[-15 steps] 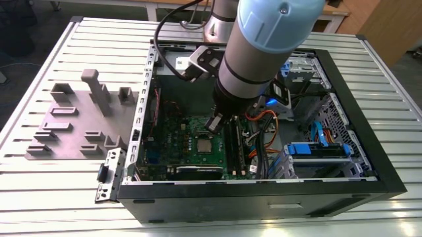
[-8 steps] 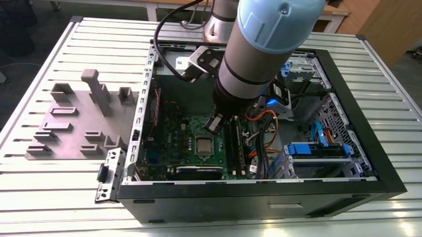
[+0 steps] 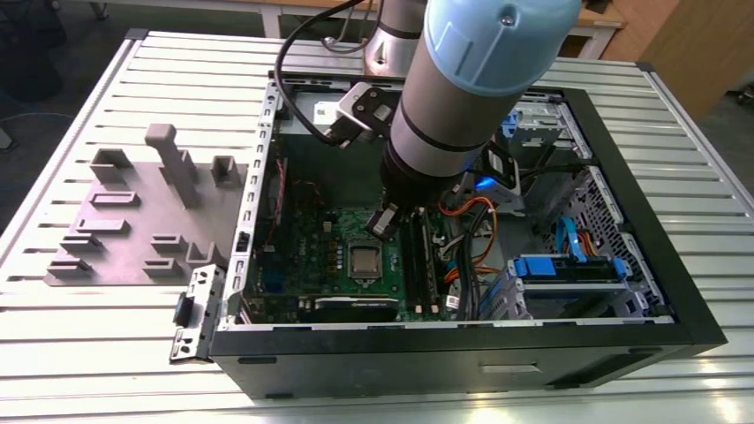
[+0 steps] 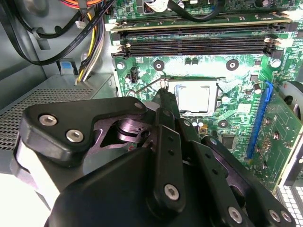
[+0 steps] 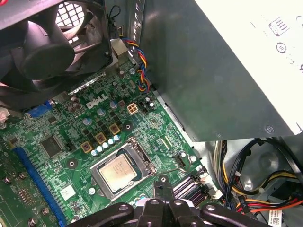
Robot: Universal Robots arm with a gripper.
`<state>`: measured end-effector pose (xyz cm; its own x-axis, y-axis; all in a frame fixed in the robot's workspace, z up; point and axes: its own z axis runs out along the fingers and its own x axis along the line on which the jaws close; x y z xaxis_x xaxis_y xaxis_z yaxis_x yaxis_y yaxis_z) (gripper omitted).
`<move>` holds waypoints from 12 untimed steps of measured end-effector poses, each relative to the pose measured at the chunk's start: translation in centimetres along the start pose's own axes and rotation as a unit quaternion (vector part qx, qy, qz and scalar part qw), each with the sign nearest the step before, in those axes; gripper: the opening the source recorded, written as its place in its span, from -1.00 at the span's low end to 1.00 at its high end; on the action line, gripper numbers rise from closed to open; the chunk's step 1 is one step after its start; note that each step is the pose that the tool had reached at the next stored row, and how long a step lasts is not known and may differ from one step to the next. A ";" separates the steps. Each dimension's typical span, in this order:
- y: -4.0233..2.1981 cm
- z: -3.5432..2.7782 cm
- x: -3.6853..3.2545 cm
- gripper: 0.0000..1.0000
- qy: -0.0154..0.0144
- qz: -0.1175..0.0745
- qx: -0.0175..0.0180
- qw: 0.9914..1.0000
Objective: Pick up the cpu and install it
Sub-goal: 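Close the cpu cover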
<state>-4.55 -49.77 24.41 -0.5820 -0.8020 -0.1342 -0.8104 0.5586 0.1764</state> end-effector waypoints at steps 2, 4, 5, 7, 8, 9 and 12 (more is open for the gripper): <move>0.03 0.01 0.03 -0.79 0.000 0.000 0.000 1.000; 0.44 0.05 0.33 -0.79 0.001 -0.001 0.000 1.000; 0.65 0.07 0.48 -0.79 0.002 -0.002 0.001 1.000; 0.88 0.07 0.70 -0.79 0.008 -0.002 0.005 1.000; 0.92 0.07 0.78 -0.79 0.012 -0.002 0.008 1.000; 0.95 0.07 0.87 -0.79 0.016 -0.002 0.011 1.000; 1.09 0.04 1.12 -0.79 0.023 -0.002 0.017 1.000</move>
<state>-6.08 -50.05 24.41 -0.5755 -0.8129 -0.0888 -0.8151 0.5615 0.1429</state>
